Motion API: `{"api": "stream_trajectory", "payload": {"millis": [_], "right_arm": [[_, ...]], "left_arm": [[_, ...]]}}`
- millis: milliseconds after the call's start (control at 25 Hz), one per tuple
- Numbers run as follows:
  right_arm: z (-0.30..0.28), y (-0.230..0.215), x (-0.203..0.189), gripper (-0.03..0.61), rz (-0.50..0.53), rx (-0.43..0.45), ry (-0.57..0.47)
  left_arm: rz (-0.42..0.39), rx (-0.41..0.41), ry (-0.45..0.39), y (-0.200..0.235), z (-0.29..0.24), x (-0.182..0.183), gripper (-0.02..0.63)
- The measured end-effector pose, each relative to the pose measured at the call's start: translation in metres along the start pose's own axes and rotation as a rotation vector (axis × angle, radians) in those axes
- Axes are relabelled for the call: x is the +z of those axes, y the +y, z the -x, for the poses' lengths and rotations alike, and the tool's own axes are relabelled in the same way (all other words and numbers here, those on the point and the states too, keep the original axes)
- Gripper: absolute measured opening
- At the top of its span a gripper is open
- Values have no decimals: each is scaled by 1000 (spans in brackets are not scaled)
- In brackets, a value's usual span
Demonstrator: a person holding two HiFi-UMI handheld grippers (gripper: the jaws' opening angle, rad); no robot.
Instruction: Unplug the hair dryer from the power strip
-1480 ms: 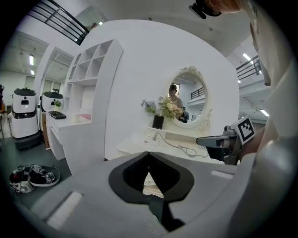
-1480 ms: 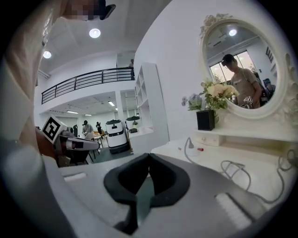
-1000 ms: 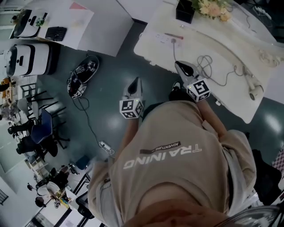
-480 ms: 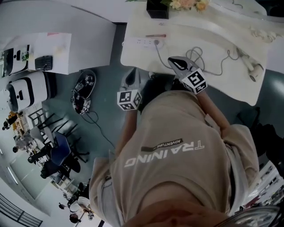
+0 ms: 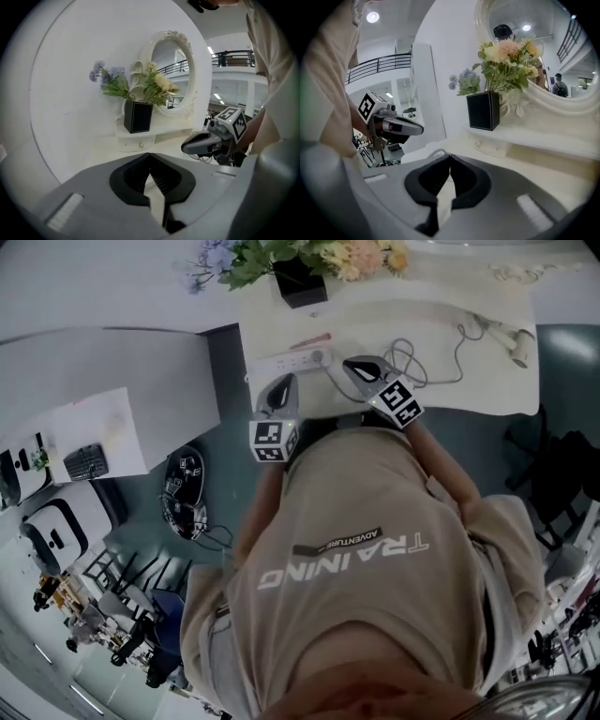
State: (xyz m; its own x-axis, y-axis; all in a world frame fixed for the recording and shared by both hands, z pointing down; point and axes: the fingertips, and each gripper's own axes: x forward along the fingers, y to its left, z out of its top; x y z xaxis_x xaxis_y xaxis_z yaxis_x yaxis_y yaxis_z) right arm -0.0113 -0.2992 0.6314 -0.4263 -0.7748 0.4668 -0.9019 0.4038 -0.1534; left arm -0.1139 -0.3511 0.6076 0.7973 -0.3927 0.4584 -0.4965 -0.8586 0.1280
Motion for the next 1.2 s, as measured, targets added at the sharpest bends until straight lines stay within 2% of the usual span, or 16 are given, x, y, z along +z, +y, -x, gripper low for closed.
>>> {"api": "stream_trajectory", "payload": {"millis": [120, 280, 400, 520, 760, 1000, 1200], "right_arm": [[-33, -3, -6, 5, 5, -24, 60], [-68, -1, -9, 9, 129, 1, 113], [-82, 1, -15, 69, 229, 27, 180], [-87, 5, -14, 69, 261, 43, 218], [-98, 12, -14, 102, 394, 120, 284], [-102, 19, -7, 103, 385, 195, 251], [-109, 20, -6, 101, 376, 217, 218]], "left_arm": [[-61, -92, 32, 24, -11, -9, 2], [-73, -210, 92, 43, -26, -24, 3], [-90, -298, 137, 43, -43, -35, 3], [-84, -356, 169, 36, -51, -43, 2], [-73, -381, 238, 37, -66, -57, 3], [-126, -358, 328, 28, -67, -70, 3], [-105, -361, 339, 25, -70, -69, 3]]}}
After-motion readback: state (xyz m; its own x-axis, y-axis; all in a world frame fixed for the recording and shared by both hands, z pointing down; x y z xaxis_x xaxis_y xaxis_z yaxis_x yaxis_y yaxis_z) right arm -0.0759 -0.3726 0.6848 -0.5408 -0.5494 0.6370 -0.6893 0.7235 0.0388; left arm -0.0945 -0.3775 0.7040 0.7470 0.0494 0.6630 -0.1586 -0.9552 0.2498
